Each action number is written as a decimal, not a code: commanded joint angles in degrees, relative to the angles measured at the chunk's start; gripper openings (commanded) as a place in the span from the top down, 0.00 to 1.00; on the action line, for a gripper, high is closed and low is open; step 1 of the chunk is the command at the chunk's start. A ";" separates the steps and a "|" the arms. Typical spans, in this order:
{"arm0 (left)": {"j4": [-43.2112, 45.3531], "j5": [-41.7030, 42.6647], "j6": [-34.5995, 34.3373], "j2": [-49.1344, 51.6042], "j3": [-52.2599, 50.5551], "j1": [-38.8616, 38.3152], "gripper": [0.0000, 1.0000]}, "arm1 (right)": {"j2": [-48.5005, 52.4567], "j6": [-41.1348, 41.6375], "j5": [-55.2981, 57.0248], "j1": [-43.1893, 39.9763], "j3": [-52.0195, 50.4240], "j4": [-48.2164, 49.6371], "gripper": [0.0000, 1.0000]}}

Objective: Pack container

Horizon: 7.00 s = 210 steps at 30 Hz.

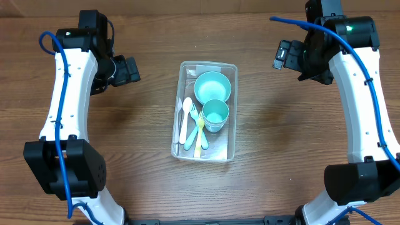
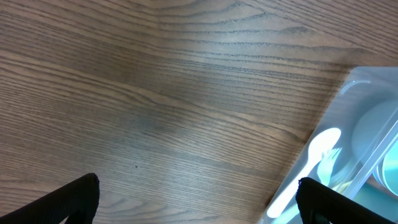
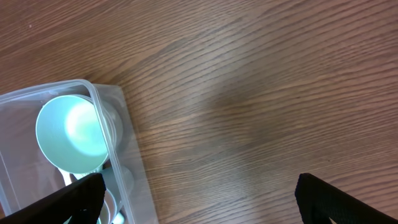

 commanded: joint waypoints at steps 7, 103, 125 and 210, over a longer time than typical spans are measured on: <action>-0.13 0.04 1.09 0.07 1.51 0.09 0.00 | -2.12 -0.44 -0.28 -0.04 1.49 0.24 0.00; -0.13 0.04 1.09 0.07 1.51 0.09 0.00 | -104.06 -16.94 -4.76 -4.33 -114.01 83.03 0.00; -0.13 0.04 1.07 -6.54 1.51 -0.55 0.00 | -104.06 -16.94 -4.74 -4.33 -114.01 81.88 0.00; 71.87 -5.03 15.02 -109.15 -104.45 0.26 0.00 | -104.06 -16.92 -4.74 -4.33 -114.01 81.88 0.00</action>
